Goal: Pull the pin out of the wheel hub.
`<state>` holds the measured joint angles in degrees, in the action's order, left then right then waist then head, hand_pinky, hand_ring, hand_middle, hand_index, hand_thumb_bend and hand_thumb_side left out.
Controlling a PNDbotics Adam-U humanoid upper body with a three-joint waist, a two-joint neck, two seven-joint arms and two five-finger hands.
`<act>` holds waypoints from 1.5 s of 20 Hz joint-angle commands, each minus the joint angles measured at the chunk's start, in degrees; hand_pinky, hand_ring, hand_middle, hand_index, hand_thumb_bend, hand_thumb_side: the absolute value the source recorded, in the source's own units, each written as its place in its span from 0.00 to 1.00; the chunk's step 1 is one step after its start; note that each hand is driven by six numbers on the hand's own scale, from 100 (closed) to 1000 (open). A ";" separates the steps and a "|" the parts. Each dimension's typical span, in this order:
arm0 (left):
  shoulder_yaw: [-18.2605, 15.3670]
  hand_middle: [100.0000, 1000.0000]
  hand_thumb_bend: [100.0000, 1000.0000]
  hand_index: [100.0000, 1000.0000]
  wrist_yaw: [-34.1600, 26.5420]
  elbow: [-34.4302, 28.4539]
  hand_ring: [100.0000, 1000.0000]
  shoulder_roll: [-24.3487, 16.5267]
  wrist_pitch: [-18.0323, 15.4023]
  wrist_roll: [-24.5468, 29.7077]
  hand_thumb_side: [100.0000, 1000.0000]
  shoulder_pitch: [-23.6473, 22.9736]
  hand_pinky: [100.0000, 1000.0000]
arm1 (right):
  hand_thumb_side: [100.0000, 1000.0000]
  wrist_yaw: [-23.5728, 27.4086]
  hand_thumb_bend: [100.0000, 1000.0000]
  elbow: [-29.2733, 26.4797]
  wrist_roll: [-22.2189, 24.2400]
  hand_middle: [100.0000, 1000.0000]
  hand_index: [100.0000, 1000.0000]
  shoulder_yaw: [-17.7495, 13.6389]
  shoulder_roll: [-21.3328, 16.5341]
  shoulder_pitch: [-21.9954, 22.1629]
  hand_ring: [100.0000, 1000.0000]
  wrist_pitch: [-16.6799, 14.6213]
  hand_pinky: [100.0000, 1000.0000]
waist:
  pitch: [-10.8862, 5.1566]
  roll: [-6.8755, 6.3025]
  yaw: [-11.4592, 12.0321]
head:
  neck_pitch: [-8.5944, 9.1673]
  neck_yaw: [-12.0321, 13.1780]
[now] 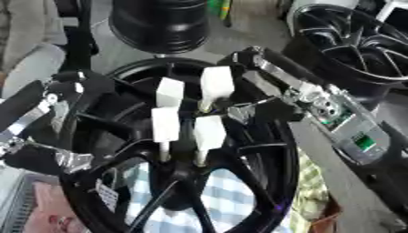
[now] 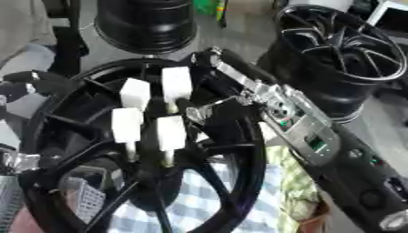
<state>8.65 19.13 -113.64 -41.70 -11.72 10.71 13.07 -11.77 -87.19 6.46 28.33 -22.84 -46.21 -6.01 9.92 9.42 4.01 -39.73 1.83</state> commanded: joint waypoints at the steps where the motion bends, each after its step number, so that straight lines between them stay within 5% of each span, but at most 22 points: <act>1: -0.18 0.79 0.52 0.84 -0.49 -0.95 0.77 -0.61 0.18 -0.07 0.58 0.25 0.75 | 0.09 -0.10 0.07 0.21 -2.16 0.37 0.44 -2.76 -0.55 -1.36 0.61 -0.22 0.61 | -1.00 -0.76 0.00 | 0.00 -0.10; 18: -1.42 0.79 0.51 0.84 -0.77 -0.95 0.77 -0.17 0.75 -1.58 0.58 -0.94 0.75 | 0.06 -0.52 0.06 7.16 -18.33 0.37 0.44 -14.76 -4.29 4.98 0.60 -0.45 0.60 | -1.73 -1.40 -0.67 | 0.00 -0.16; 21: -1.69 0.79 0.51 0.84 -0.81 -0.95 0.77 -0.10 0.87 -1.88 0.58 -1.09 0.75 | 0.03 -0.20 0.00 8.00 -20.89 0.37 0.44 -16.42 -5.15 6.80 0.60 -0.61 0.59 | -1.81 -1.46 -0.79 | -0.01 -0.29; 22: -1.77 0.79 0.51 0.84 -0.82 -0.95 0.77 -0.09 0.92 -1.98 0.58 -1.14 0.75 | 0.06 -0.01 0.06 8.25 -21.67 0.37 0.44 -16.94 -5.49 7.48 0.60 -0.64 0.59 | -1.82 -1.46 -0.82 | -0.02 -0.29; 29: -2.55 0.79 0.51 0.84 -0.97 -0.95 0.77 -0.15 1.25 -2.85 0.58 -1.40 0.75 | 0.05 1.42 0.06 9.40 -25.67 0.37 0.44 -19.70 -7.60 11.92 0.60 -1.00 0.59 | -1.93 -1.52 -1.11 | -0.10 -0.25; 30: -2.63 0.79 0.50 0.84 -0.98 -0.95 0.77 -0.16 1.29 -2.94 0.58 -1.43 0.75 | 0.04 1.66 0.00 9.51 -26.04 0.37 0.44 -19.99 -7.83 12.48 0.60 -1.06 0.59 | -1.94 -1.53 -1.15 | -0.10 -0.26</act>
<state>6.91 18.46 -113.64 -41.19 -10.45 8.15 11.21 -10.72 -77.47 -18.83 9.51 -28.22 -33.06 -6.97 8.87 8.49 3.00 -39.74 1.75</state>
